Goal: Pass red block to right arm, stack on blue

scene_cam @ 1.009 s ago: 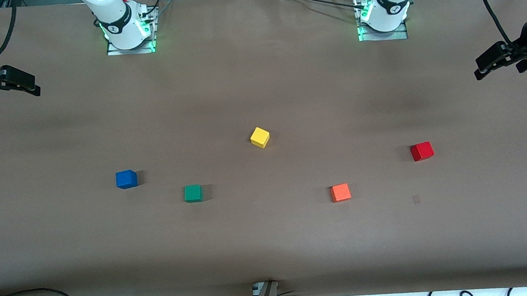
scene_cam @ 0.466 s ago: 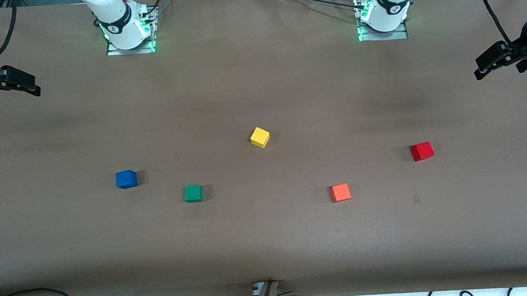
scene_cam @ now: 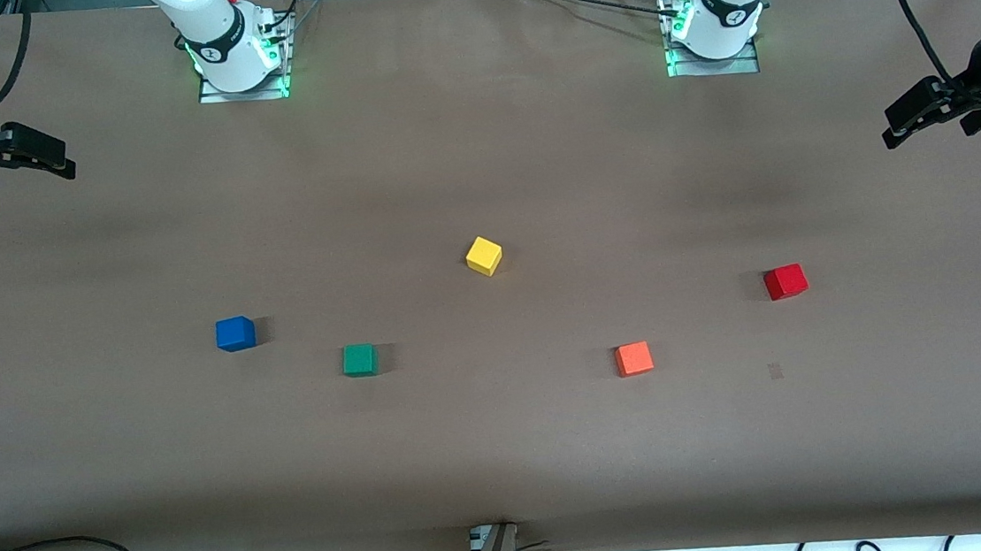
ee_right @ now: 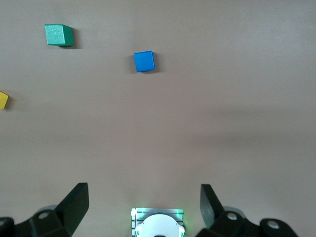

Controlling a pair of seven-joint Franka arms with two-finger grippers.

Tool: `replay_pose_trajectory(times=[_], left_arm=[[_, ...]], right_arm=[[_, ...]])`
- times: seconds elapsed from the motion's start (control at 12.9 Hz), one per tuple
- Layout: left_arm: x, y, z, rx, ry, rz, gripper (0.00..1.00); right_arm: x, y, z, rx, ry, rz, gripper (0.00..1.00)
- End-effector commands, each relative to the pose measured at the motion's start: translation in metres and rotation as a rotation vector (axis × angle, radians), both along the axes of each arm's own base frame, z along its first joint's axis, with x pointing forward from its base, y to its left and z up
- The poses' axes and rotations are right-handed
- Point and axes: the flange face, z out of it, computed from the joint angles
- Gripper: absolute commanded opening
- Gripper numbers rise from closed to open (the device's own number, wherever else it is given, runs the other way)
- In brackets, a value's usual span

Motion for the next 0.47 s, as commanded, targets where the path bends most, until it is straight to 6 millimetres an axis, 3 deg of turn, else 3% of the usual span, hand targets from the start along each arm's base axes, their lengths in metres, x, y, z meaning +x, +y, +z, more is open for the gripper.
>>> replay_pose_trajectory(times=[0.0,0.39], left_arm=[[0.0012,-0.002,0.0069,-0.018,-0.002,-0.009,1.0],[0.0012,-0.0021,0.007,-0.02,-0.002,-0.009,1.0]], right_arm=[[0.003,-0.0012,0.0052,0.015,-0.012,0.01,1.0],[0.0042,-0.0012,0.0048,0.015,-0.016,0.01,1.0]])
